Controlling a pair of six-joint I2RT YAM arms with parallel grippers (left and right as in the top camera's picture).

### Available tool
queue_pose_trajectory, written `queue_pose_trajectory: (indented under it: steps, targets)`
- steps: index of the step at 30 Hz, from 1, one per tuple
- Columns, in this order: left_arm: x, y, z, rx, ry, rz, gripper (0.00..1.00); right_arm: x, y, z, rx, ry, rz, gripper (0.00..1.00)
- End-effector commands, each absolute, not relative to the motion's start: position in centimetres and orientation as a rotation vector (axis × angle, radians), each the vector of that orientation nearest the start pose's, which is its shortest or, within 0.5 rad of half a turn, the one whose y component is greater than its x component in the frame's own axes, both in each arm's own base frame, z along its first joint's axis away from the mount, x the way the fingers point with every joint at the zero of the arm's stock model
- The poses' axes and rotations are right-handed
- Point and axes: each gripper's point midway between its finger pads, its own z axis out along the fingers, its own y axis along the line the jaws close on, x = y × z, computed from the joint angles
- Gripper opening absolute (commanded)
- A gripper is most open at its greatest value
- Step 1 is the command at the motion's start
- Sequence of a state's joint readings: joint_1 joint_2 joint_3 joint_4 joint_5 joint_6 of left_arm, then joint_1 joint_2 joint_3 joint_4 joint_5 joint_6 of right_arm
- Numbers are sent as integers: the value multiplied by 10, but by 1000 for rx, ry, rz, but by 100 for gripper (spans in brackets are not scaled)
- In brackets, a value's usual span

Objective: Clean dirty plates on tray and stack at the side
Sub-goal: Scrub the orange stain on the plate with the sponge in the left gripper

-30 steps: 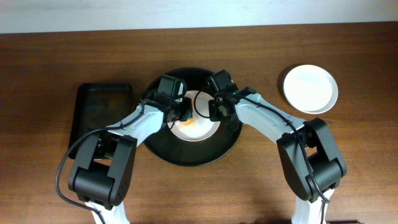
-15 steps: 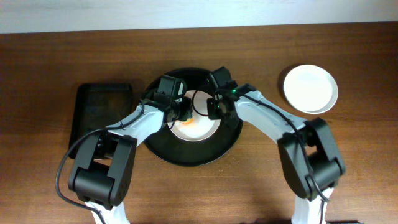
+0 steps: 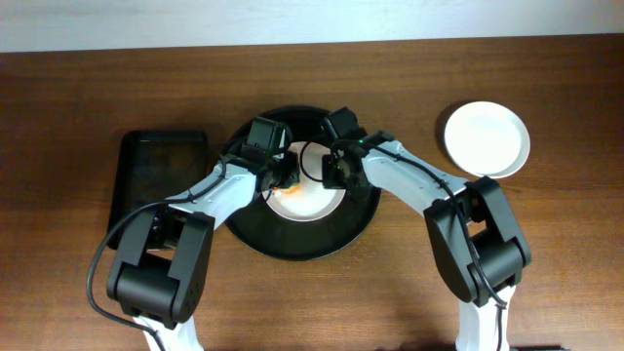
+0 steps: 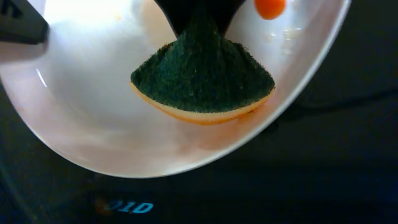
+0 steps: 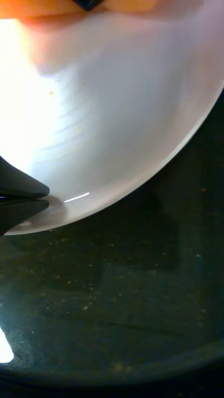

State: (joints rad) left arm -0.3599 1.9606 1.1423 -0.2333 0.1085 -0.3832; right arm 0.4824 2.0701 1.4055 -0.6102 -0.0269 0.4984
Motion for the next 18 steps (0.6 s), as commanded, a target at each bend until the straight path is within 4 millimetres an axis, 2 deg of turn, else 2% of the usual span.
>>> queue_pose_trajectory:
  steps: [1, 5, 12, 16, 18]
  targets:
    - [397, -144, -29, -12, 2772, -167, 0, 383, 190, -26, 92, 2980, 167, 4]
    - [396, -142, -34, -15, 2783, -145, 0, 383, 190, -27, 90, 2978, 166, 4]
    - [399, -124, -35, 6, 2762, 2, 0, 383, 188, -28, 92, 2979, 148, 4]
    - [403, -116, -31, 15, 2739, 75, 0, 383, 188, -28, 91, 2979, 148, 4]
    - [408, -116, -23, 30, 2718, 82, 0, 383, 188, -28, 92, 2979, 148, 4]
